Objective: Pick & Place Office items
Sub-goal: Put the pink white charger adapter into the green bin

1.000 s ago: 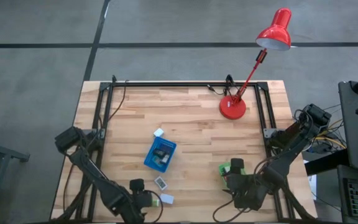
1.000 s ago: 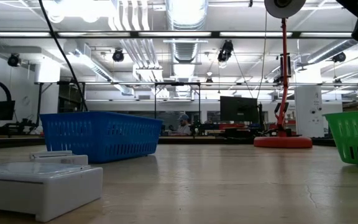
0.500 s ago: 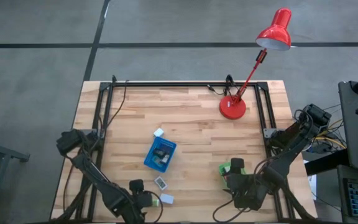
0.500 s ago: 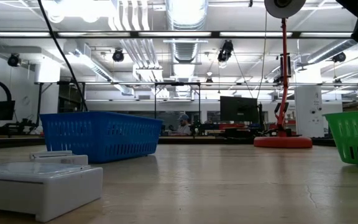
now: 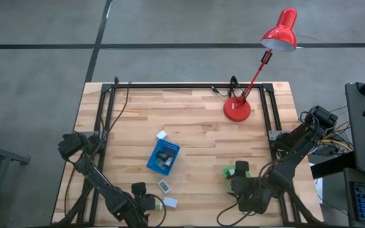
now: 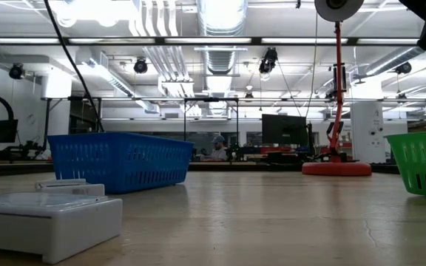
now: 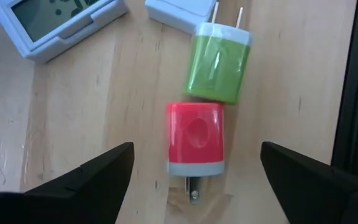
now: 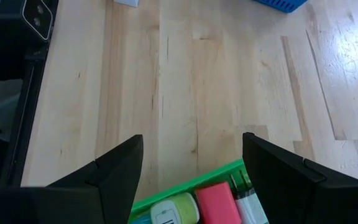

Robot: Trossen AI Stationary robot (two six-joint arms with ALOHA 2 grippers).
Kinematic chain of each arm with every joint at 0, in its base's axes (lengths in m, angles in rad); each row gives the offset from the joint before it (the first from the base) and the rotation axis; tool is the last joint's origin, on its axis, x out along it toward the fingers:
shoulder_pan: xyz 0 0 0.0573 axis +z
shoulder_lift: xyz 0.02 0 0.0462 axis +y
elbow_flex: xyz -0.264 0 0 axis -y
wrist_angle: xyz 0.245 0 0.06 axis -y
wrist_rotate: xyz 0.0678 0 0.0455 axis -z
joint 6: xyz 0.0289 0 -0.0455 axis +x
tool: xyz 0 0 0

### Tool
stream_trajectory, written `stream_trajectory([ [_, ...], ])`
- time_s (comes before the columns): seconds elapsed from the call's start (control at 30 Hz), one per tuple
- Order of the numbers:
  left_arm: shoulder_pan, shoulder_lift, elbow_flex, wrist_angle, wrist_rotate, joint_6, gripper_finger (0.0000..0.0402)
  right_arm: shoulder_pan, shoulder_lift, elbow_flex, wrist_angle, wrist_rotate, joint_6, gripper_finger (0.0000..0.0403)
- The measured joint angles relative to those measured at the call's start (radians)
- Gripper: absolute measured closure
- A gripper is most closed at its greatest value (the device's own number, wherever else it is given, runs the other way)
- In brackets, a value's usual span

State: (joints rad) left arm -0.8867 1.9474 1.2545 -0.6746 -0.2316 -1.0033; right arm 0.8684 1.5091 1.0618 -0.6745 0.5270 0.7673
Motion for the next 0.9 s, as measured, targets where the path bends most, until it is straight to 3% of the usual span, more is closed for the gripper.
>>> stream_trajectory([
  [0.4, 0.000, 0.000, 0.000, -0.022, -0.024, -0.005, 0.0135, 0.000, 0.000, 0.000, 0.001, 0.000, 0.000, 0.0138],
  [0.77, -0.001, 0.000, -0.001, -0.021, -0.027, -0.004, 0.0279, 0.000, 0.000, 0.000, 0.002, 0.000, 0.000, 0.0138],
  [0.9, -0.001, 0.000, -0.001, -0.021, -0.027, -0.002, 0.0284, 0.000, 0.000, 0.000, 0.002, 0.001, 0.000, 0.0138],
])
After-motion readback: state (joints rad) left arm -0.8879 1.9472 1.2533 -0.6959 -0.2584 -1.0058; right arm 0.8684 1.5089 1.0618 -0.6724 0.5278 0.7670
